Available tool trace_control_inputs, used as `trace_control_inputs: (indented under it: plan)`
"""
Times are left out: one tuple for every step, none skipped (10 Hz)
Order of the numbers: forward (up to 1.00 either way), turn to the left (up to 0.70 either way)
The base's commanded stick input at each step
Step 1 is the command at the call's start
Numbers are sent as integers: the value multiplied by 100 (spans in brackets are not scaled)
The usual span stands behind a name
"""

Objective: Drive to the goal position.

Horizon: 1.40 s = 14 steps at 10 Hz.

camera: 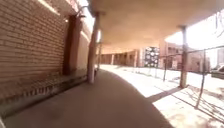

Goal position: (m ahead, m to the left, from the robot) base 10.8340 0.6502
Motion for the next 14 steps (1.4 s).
trace_control_inputs:
  plan:
    - [85, -24]
    - [85, -11]
    - [85, 0]
    - [85, 0]
    - [85, 0]
    - [85, 0]
    - [85, 0]
    - [85, 0]
    - [85, 0]
    - [85, 0]
    - [85, 0]
    - [85, 0]
    - [85, 0]
    - [85, 0]
